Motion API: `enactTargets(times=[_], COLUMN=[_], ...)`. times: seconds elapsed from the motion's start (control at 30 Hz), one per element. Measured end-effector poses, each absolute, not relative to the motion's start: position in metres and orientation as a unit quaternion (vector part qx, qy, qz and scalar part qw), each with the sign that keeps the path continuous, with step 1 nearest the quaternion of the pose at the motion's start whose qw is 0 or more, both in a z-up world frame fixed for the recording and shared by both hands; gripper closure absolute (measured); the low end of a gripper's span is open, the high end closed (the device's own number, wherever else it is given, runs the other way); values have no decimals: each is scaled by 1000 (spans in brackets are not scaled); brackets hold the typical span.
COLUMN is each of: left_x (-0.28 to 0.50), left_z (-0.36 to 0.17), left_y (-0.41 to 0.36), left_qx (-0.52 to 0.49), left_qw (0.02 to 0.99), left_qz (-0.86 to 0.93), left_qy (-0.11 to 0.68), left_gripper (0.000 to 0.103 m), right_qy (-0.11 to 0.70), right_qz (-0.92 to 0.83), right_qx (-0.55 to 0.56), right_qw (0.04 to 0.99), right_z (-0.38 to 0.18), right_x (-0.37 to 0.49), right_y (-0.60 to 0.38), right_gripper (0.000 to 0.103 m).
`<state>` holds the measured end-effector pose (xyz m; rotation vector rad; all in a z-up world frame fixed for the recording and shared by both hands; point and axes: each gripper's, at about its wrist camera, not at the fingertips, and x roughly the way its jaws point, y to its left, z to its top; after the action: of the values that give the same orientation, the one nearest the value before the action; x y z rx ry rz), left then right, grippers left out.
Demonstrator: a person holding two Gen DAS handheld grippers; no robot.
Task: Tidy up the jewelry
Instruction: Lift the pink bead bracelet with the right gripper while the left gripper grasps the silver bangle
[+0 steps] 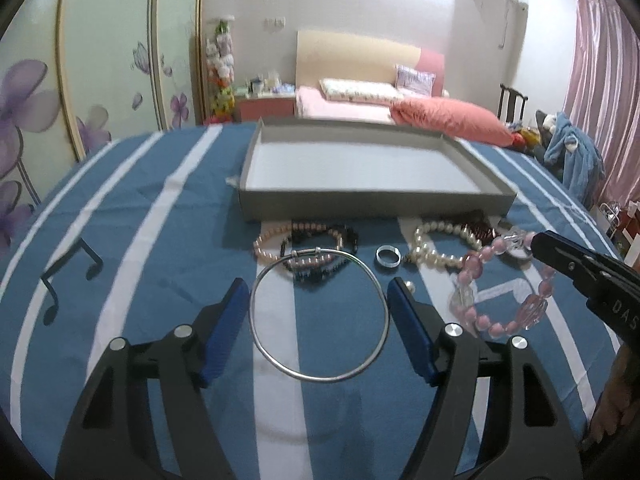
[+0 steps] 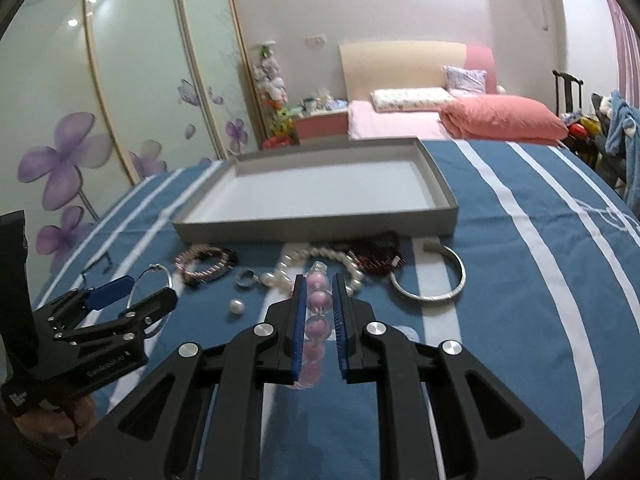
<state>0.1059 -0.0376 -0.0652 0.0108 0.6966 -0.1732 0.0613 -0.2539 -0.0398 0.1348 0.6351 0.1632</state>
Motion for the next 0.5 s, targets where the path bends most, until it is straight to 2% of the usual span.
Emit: enactTargets(times=[0.2,0.5], left_x=[89,75], left_z=[-48,-33], left_y=[-40,-43], left_qx=[12,20], left_qw=[958,972], left_qz=[-74,-52], left_qy=[277,227], left_gripper=[33,33], right_qy=[285,261], right_qz=[95,94], right_qx=[64,71], right_qw=[952,958], right_z=[-29,-22], right_x=[54,48], right_y=[-246,-246], right_gripper=[89,89])
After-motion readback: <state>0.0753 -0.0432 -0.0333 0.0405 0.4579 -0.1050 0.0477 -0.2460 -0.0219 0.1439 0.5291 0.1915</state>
